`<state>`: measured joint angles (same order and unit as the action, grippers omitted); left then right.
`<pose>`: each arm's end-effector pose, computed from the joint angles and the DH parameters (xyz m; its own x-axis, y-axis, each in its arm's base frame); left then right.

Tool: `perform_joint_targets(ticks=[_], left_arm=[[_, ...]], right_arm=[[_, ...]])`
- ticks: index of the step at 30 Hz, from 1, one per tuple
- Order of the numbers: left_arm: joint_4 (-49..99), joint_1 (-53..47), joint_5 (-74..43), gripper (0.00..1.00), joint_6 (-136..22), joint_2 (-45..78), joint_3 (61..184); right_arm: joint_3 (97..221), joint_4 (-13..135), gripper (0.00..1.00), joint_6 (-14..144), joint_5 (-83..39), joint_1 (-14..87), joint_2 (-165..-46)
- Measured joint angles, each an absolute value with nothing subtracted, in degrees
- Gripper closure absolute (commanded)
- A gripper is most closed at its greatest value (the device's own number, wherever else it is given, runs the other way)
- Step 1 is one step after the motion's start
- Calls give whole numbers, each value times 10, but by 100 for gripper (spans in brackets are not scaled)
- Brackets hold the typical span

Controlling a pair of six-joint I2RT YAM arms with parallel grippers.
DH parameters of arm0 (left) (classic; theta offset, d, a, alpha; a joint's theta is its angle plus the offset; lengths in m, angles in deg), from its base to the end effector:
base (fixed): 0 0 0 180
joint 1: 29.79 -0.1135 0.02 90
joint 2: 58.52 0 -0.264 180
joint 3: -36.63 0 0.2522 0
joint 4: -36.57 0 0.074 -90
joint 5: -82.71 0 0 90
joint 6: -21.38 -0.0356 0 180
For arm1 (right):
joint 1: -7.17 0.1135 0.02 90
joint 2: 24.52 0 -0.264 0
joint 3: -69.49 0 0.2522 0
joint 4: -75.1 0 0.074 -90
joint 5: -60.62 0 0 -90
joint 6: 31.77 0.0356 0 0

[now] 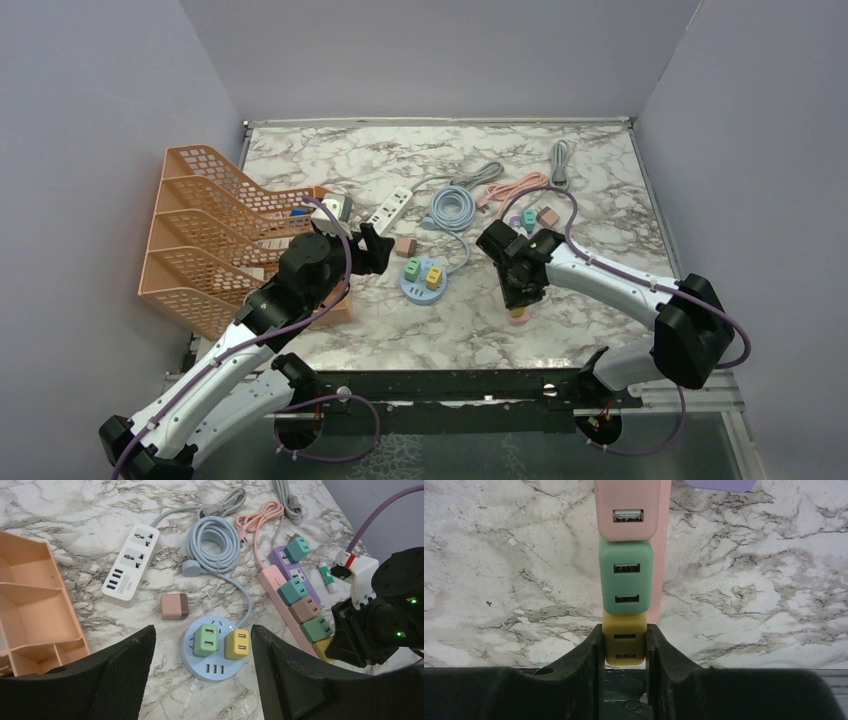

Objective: Insert the plug

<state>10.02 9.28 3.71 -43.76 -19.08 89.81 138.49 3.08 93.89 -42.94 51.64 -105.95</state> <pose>0.1342 -0.1002 0.3170 -0.3556 -0.2429 -0.9025 0.3579 0.8566 -0.3716 0.1753 0.1604 0.2122 -0.9647 -0.1528 -0.2146 -0.1261 0.9830 -0.1332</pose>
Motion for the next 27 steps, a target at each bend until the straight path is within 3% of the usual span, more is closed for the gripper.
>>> perform_joint_targets(ticks=[27], left_arm=[[104,93,40,28,-442,-184,892]], right_arm=[[1358,76,99,946,-372,487,-1041]])
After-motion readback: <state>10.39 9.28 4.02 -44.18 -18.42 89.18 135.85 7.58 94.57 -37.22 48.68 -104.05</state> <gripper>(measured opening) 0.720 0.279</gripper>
